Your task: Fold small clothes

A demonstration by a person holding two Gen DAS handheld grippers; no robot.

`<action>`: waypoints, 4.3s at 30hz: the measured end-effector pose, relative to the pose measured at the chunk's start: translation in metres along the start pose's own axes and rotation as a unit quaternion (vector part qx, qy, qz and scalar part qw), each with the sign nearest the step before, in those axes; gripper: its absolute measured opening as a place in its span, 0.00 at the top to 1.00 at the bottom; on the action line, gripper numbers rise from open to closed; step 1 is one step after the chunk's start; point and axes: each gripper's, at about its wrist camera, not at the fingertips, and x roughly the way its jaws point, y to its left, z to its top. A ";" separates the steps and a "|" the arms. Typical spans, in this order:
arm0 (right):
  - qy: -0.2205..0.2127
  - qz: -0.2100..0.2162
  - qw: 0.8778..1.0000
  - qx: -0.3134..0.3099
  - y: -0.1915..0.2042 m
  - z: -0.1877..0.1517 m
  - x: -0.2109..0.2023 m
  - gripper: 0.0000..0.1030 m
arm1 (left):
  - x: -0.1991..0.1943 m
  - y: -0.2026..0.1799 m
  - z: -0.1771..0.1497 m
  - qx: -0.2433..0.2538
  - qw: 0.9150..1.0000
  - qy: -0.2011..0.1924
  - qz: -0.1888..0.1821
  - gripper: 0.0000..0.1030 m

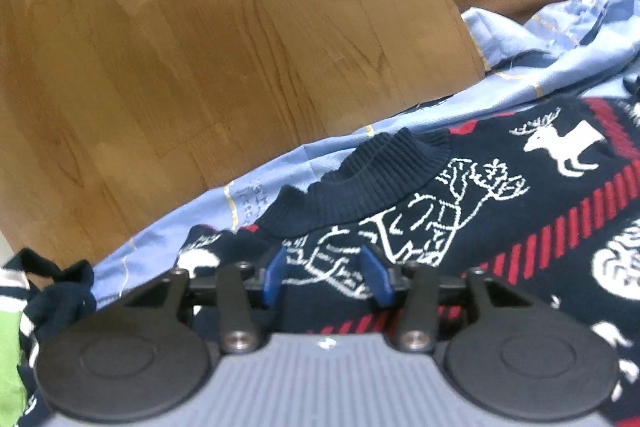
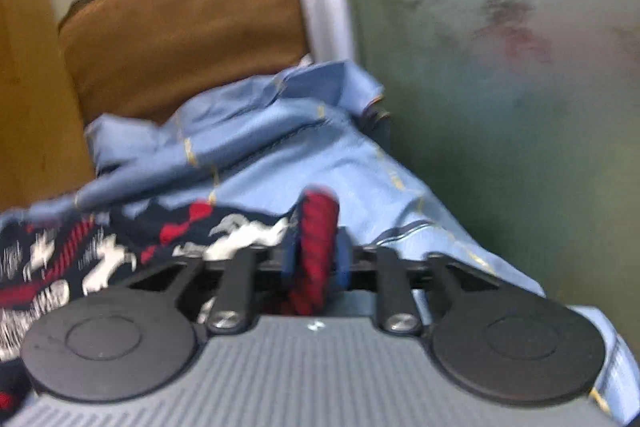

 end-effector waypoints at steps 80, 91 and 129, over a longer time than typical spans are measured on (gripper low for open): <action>0.089 0.557 0.813 -0.146 0.534 0.036 -0.182 0.94 | -0.191 0.220 -0.182 -0.292 0.948 -0.124 -0.033 0.12; 0.063 0.588 0.796 -0.128 0.505 0.050 -0.205 0.94 | -0.107 0.224 -0.132 -0.281 0.950 -0.035 0.129 0.82; 0.316 0.312 0.885 0.137 0.442 -0.107 0.040 0.76 | -0.105 0.219 -0.173 -0.292 0.953 -0.016 0.083 0.45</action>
